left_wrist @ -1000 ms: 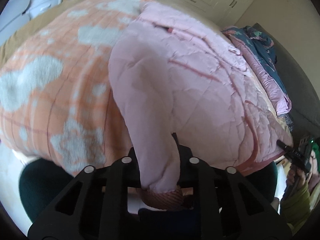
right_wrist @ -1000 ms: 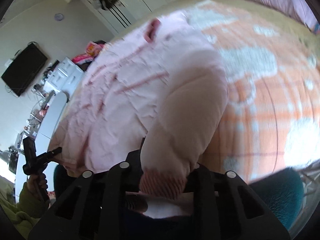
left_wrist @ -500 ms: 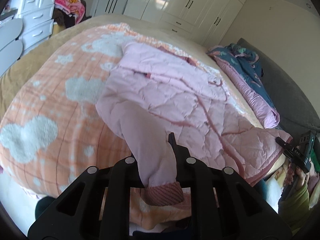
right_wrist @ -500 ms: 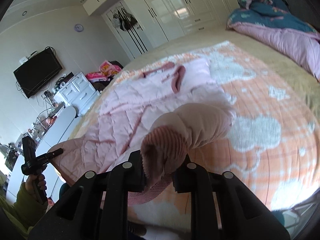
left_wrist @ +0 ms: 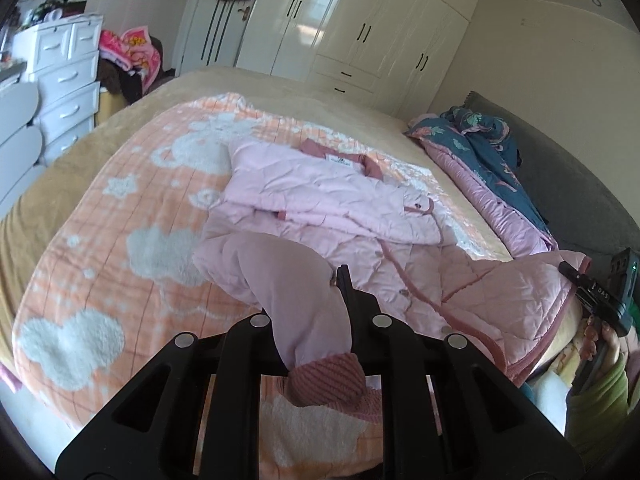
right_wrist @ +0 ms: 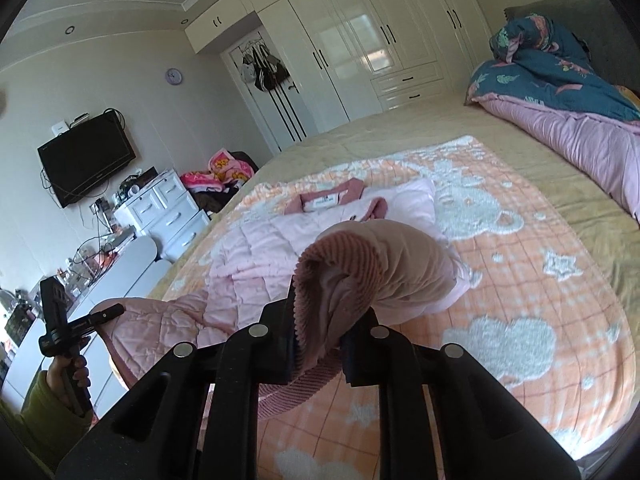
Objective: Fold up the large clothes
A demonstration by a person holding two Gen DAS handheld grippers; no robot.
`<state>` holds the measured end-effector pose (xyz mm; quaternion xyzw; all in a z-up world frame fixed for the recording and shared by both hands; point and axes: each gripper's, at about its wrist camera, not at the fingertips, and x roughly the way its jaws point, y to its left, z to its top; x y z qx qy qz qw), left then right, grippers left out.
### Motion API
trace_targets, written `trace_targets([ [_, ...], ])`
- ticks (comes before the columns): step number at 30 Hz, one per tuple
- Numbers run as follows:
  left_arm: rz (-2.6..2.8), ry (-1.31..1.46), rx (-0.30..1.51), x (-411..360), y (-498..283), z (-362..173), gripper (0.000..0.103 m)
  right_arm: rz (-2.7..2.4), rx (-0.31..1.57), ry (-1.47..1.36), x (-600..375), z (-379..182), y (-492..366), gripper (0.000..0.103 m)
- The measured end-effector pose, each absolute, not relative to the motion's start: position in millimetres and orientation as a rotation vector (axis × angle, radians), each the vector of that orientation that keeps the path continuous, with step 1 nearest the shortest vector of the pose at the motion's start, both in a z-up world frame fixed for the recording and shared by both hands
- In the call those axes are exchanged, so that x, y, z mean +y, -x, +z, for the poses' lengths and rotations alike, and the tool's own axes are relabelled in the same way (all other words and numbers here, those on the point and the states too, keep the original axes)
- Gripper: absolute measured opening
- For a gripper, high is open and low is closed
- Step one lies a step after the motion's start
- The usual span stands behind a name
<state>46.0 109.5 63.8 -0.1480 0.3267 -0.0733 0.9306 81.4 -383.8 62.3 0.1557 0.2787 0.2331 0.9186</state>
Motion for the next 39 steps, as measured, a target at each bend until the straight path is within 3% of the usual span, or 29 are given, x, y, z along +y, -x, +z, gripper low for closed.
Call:
trace_targets([
  [39,-0.090,0.309,0.577,121.4,-141.2,132.6,0.009,0.416,0.497,-0.425,-395.6,115.3,-162.5,0.014],
])
